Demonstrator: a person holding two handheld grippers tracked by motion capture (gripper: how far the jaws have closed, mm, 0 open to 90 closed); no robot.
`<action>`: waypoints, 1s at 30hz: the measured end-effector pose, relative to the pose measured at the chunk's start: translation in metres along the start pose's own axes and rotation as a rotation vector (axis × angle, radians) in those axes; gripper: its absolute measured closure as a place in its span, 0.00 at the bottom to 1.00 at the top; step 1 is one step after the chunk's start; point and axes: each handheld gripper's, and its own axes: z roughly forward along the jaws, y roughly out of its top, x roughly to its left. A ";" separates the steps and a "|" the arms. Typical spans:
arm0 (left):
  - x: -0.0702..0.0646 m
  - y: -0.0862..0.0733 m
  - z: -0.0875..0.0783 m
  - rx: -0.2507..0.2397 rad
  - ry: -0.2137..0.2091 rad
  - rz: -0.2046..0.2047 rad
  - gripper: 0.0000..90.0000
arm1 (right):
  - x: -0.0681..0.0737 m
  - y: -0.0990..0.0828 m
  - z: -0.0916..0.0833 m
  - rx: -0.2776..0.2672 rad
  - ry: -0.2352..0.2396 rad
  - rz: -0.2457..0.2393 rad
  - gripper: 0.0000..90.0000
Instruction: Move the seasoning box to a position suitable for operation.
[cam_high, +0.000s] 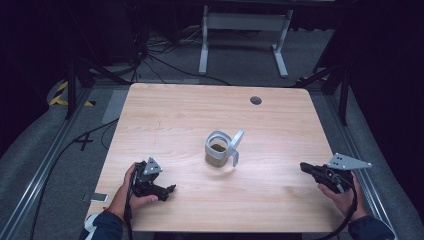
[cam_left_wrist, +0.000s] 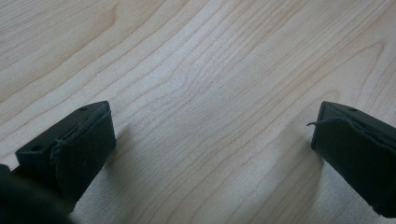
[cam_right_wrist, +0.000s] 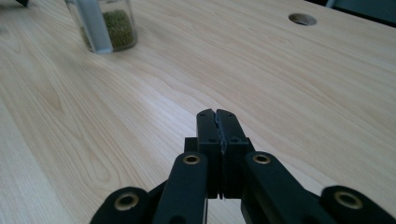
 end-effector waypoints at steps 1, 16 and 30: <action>0.000 0.000 0.000 0.003 0.001 0.001 0.00 | 0.001 0.003 0.002 -0.006 0.005 -0.010 1.00; -0.001 0.000 0.000 0.004 0.000 -0.006 0.00 | 0.016 0.065 0.036 -0.092 0.073 -0.093 1.00; -0.001 -0.001 -0.001 0.004 0.005 -0.012 0.00 | 0.055 0.115 0.084 -0.121 0.161 -0.181 1.00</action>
